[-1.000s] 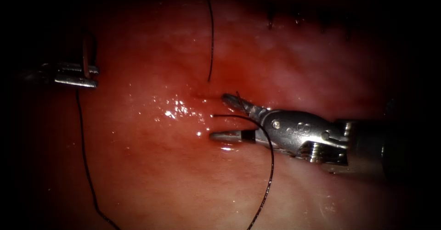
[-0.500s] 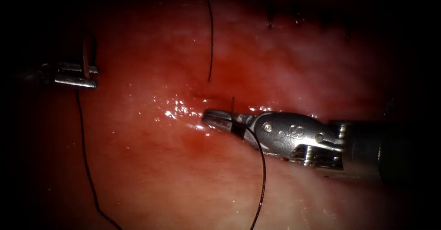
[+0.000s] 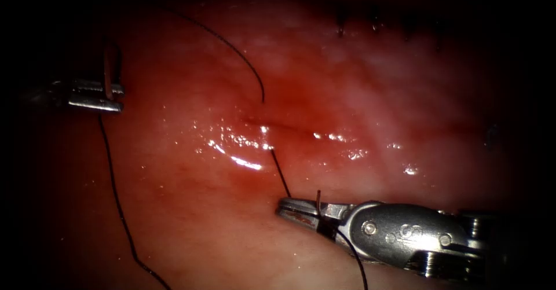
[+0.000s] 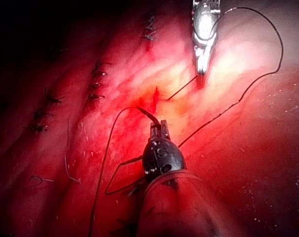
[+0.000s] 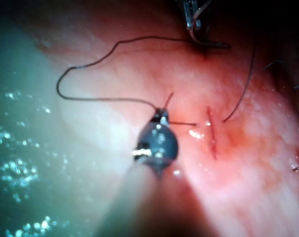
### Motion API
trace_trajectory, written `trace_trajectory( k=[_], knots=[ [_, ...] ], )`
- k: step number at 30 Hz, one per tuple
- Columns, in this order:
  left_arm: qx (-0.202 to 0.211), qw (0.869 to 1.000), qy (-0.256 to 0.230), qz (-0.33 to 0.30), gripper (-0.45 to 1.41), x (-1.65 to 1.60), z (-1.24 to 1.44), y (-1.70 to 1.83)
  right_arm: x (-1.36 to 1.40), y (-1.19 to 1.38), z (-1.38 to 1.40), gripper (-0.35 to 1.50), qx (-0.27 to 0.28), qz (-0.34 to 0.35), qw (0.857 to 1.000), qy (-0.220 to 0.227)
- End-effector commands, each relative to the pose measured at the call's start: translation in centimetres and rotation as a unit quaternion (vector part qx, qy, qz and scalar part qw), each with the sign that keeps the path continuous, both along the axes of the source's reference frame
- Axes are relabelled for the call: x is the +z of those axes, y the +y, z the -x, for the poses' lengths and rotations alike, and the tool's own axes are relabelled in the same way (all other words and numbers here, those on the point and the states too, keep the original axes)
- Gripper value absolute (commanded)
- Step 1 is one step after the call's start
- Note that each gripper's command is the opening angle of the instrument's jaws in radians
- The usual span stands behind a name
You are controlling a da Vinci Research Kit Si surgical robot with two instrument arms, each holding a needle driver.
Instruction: Wound Closure
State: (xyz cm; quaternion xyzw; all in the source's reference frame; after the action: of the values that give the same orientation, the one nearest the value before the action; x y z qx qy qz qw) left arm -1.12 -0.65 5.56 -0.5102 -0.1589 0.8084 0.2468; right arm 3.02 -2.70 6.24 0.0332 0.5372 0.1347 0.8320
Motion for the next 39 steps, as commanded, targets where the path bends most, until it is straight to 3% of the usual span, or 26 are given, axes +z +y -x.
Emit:
trace_trajectory(
  k=[1,6,12,23,26,27,28,33,39],
  knots=[
    [0.000,1.000,-0.001,0.000,-0.45,0.06,0.07,-0.02,-0.15,-0.16,-0.12,-0.35,-0.007,0.003,1.000,0.003],
    [0.002,1.000,-0.001,-0.001,-0.45,0.07,0.09,-0.03,-0.43,-0.25,-0.23,-0.35,-0.017,0.012,1.000,0.006],
    [0.002,1.000,-0.001,-0.001,-0.45,0.06,0.08,-0.03,-0.45,-0.26,-0.24,-0.35,-0.020,0.011,1.000,0.003],
    [0.002,1.000,-0.001,-0.001,-0.45,0.06,0.08,-0.02,-0.99,-0.77,-0.07,-0.35,-0.045,0.007,0.999,0.004],
    [0.002,1.000,-0.001,-0.001,-0.45,0.06,0.08,-0.03,-1.03,-0.64,-0.02,0.84,-0.042,0.005,0.999,0.009],
    [0.002,1.000,-0.001,-0.001,-0.45,0.06,0.08,-0.03,-1.01,-0.54,0.00,1.14,-0.031,-0.002,0.999,0.013],
    [0.002,1.000,-0.001,-0.001,-0.45,0.06,0.08,-0.03,-0.95,-0.37,0.05,1.31,-0.019,-0.003,1.000,0.018],
    [0.002,1.000,-0.001,-0.001,-0.45,0.06,0.08,-0.03,-0.69,0.01,0.22,1.33,-0.004,-0.007,1.000,0.008],
    [0.002,1.000,-0.002,-0.001,-0.45,0.06,0.10,-0.03,-0.23,0.50,0.23,1.35,0.011,0.013,1.000,-0.006]
  ],
)
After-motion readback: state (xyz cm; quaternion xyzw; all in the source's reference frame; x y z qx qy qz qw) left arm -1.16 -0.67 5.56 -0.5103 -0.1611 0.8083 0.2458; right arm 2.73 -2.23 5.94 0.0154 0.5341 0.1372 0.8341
